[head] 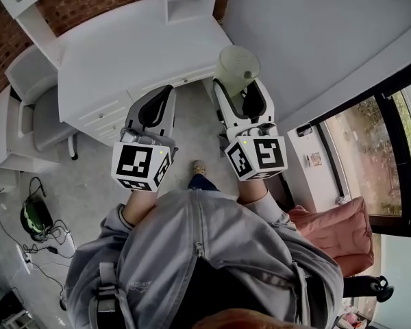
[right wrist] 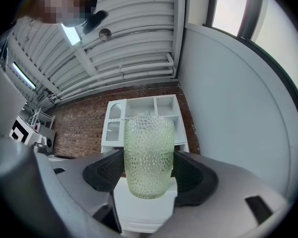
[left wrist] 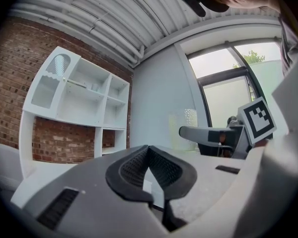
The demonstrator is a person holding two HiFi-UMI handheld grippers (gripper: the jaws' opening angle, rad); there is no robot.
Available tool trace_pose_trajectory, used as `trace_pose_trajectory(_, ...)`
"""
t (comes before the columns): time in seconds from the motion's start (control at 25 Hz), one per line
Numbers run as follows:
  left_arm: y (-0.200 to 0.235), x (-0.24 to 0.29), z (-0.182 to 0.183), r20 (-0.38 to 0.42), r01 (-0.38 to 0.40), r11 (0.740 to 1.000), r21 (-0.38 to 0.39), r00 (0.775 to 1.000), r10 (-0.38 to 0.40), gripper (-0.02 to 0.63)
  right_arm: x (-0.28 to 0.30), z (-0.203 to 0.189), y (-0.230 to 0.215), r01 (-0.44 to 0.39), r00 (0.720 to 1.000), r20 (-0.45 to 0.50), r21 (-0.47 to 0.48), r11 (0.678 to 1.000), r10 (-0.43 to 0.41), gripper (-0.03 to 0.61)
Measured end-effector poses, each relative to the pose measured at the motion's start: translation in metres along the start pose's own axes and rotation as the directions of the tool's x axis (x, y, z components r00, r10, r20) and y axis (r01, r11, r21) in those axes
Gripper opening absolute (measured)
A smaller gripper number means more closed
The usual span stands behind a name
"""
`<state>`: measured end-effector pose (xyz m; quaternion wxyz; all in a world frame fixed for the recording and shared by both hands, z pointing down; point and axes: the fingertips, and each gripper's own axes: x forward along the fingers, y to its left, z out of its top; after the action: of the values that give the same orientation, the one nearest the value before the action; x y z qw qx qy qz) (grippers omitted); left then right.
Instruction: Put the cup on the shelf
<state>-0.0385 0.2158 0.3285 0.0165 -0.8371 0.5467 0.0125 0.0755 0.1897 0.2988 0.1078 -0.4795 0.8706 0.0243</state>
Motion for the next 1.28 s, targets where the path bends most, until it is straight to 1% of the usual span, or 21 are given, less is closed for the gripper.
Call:
trace_pose_trajectory(0.32, 0.013, 0.07, 0.011, 0.035, -0.025, 1.0, 0.005, 0.999, 0.025, 0.006, 0.054, -0.001, -0.051, -0.033, 0.999, 0.006, -0.01, 0.999, 0.033, 0.318)
trace_pose_trajectory(0.44, 0.016, 0.091, 0.016, 0.064, -0.033, 0.999, 0.012, 0.997, 0.032, 0.006, 0.072, -0.001, -0.07, -0.046, 0.999, 0.013, -0.009, 0.999, 0.046, 0.318)
trace_pose_trajectory(0.56, 0.019, 0.109, 0.015, 0.068, -0.051, 0.999, 0.016, 0.996, 0.05, 0.006, 0.087, -0.005, -0.084, -0.063, 0.998, 0.014, -0.001, 0.998, 0.063, 0.318)
trace_pose_trajectory(0.84, 0.025, 0.137, 0.008, 0.058, -0.076, 0.997, 0.013, 0.995, 0.075, 0.006, 0.107, -0.012, -0.109, -0.079, 0.997, 0.021, 0.012, 0.997, 0.078, 0.318)
trace_pose_trajectory(1.08, 0.026, 0.155, 0.007, 0.057, -0.074, 0.997, 0.015, 0.996, 0.073, 0.006, 0.117, -0.017, -0.124, -0.074, 0.997, 0.015, 0.015, 0.997, 0.074, 0.318)
trace_pose_trajectory(1.28, 0.029, 0.168, 0.007, 0.045, -0.085, 0.996, 0.014, 0.995, 0.085, 0.006, 0.126, -0.019, -0.132, -0.087, 0.996, 0.009, 0.025, 0.996, 0.087, 0.318)
